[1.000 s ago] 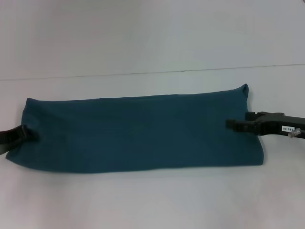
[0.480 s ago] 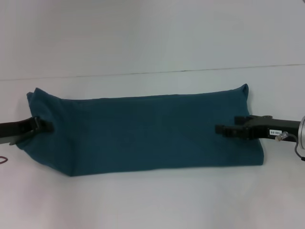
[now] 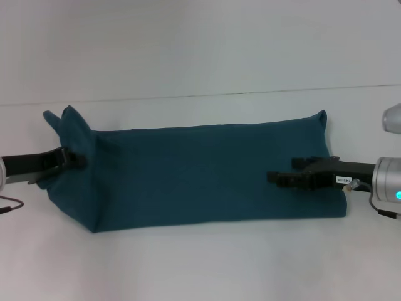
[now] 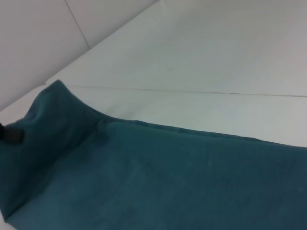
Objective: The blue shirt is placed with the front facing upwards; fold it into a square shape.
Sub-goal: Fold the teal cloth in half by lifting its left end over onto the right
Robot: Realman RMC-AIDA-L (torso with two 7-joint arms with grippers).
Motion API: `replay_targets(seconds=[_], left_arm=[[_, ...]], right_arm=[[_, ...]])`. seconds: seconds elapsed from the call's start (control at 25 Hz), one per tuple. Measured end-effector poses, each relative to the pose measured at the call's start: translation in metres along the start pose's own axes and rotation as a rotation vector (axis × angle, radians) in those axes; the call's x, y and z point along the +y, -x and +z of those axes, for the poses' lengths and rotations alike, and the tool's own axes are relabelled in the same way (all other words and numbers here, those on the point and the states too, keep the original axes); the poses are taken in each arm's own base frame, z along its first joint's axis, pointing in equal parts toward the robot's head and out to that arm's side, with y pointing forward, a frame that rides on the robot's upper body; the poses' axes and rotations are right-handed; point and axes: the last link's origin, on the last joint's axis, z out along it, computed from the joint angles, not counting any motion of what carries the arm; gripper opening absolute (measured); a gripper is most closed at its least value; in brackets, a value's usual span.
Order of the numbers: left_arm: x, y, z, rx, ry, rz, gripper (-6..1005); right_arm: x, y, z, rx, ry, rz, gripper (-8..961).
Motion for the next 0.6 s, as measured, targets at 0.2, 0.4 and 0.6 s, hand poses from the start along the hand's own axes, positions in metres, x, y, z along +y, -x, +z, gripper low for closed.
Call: replay_targets(seconds=[0.2, 0.4, 0.6], left_arm=[[0.0086, -0.0017, -0.0014, -0.002, 0.021, 0.015, 76], [0.0095, -0.001, -0.0004, -0.001, 0.023, 0.017, 76], [0.0119, 0.0002, 0.001, -0.007, 0.031, 0.019, 76]], right_arm=[[0.0001, 0.0011, 0.006, -0.02, -0.013, -0.012, 908], [0.0, 0.0032, 0.0065, -0.04, -0.015, -0.015, 814], [0.0013, 0.0067, 0.0107, -0.056, -0.015, -0.023, 719]])
